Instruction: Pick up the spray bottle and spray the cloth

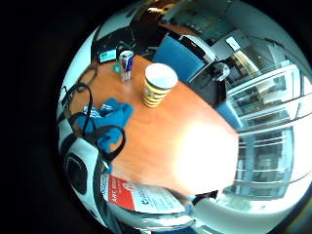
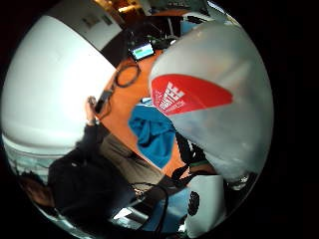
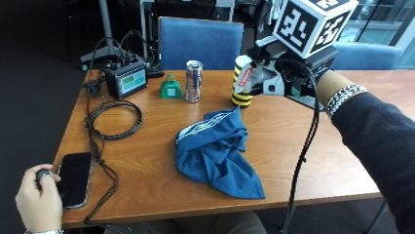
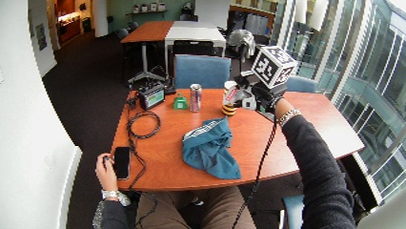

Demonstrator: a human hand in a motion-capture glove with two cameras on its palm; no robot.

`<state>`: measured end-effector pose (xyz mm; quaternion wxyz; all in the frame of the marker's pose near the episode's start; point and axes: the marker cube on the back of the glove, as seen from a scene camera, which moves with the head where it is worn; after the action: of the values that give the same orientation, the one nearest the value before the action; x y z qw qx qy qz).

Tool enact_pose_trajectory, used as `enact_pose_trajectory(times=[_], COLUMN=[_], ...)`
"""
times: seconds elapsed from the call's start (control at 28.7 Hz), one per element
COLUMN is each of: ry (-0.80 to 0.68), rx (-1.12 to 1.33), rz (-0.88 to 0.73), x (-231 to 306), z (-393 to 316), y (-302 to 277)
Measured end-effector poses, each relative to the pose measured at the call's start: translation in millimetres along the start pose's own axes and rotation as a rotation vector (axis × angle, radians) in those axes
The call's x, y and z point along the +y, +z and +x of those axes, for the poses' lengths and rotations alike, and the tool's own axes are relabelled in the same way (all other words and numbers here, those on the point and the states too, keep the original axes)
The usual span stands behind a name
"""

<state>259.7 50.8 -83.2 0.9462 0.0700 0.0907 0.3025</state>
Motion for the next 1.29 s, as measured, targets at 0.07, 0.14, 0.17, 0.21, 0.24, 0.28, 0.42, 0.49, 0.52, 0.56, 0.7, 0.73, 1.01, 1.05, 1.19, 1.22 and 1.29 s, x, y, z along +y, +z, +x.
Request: enact_pose_trajectory(times=[0.07,0.14,0.17,0.21,0.24,0.28,0.42,0.49,0.52,0.56,0.7,0.73,1.01,1.05,1.19,1.22,1.29], ry=[-0.032,-0.068,-0.088,-0.11,-0.134,-0.158,-0.239,-0.269,-0.283,-0.296,-0.324,-0.325,-0.309,-0.303,-0.272,-0.263,-0.244], rx=[0.074,0.144,0.179,0.214,0.248,0.281,0.363,0.382,0.39,0.398,0.402,0.397,0.359,0.347,0.285,0.269,0.239], rz=[-0.048,-0.095,-0.118,-0.141,-0.162,-0.183,-0.25,-0.275,-0.286,-0.297,-0.33,-0.334,-0.315,-0.306,-0.251,-0.233,-0.19], x=[2.4,4.7,5.6,6.5,7.5,8.8,15.4,18.5,20.1,21.8,27.8,28.8,25.1,23.0,13.6,10.9,4.3], z=[-10.5,-21.2,-26.9,-33.2,-40.0,-46.9,-72.5,-83.0,-87.5,-91.5,-99.6,-100.2,-97.9,-97.3,-97.3,-97.8,-99.0], y=[0.2,4.0,7.6,12.3,18.0,24.7,54.2,67.3,73.6,79.6,97.5,100.4,95.4,91.3,70.5,64.5,52.0])
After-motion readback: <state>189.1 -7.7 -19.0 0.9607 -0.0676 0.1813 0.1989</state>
